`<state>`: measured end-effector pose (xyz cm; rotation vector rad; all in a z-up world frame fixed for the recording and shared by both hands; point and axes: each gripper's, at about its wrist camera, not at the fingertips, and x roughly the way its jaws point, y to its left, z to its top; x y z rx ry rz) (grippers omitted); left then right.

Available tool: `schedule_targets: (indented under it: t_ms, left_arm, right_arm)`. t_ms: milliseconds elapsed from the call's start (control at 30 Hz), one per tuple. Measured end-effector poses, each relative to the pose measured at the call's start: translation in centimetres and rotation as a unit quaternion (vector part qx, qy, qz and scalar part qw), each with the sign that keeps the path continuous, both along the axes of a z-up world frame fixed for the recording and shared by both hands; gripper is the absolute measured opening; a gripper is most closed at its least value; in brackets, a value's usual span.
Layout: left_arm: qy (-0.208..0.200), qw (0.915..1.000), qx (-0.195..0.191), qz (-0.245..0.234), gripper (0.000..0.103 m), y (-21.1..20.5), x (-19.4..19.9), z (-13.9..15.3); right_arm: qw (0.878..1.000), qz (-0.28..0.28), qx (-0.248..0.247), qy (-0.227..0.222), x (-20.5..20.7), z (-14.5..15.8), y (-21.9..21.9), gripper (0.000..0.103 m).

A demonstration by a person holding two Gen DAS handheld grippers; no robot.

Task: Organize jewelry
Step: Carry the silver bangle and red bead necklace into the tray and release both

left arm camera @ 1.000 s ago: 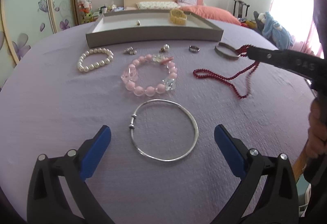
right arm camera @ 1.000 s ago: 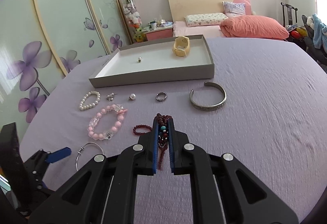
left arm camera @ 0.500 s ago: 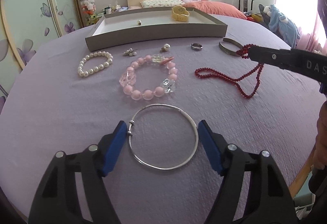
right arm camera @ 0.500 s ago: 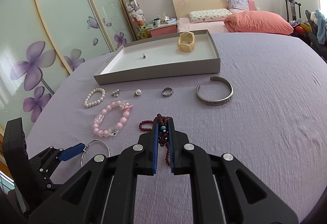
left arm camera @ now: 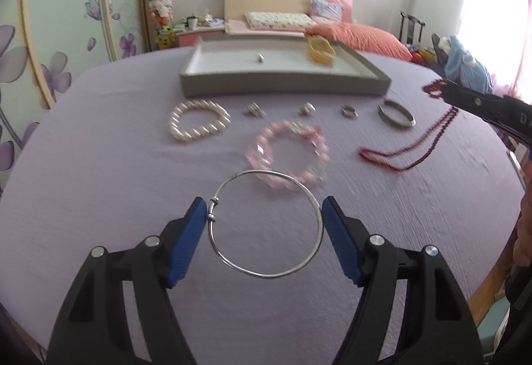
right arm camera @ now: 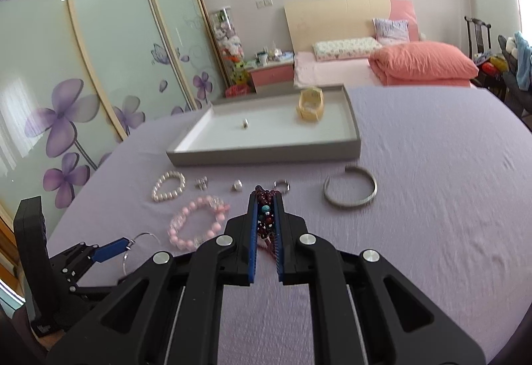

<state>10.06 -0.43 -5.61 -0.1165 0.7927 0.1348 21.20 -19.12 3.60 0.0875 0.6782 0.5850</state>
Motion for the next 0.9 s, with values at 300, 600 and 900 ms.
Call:
schedule_targets:
  t_ms: [300, 600, 900]
  left_arm:
    - [-0.023, 0.9994, 0.013, 0.024, 0.071, 2.6, 0.0, 2.6]
    - [-0.044, 0.9981, 0.031, 0.031, 0.071, 3.9, 1.0, 5.0]
    - [-0.063, 0.9963, 0.042, 0.041, 0.071, 5.1, 3.5, 7.1]
  right_arm:
    - [1.000, -0.003, 0.005, -0.030, 0.3, 2.1, 0.3, 0.009]
    - [0.998, 0.000, 0.009, -0.063, 1.1, 4.7, 1.2, 0.009]
    - [0.996, -0.004, 0.013, -0.090, 3.1, 6.8, 2.4, 0.009]
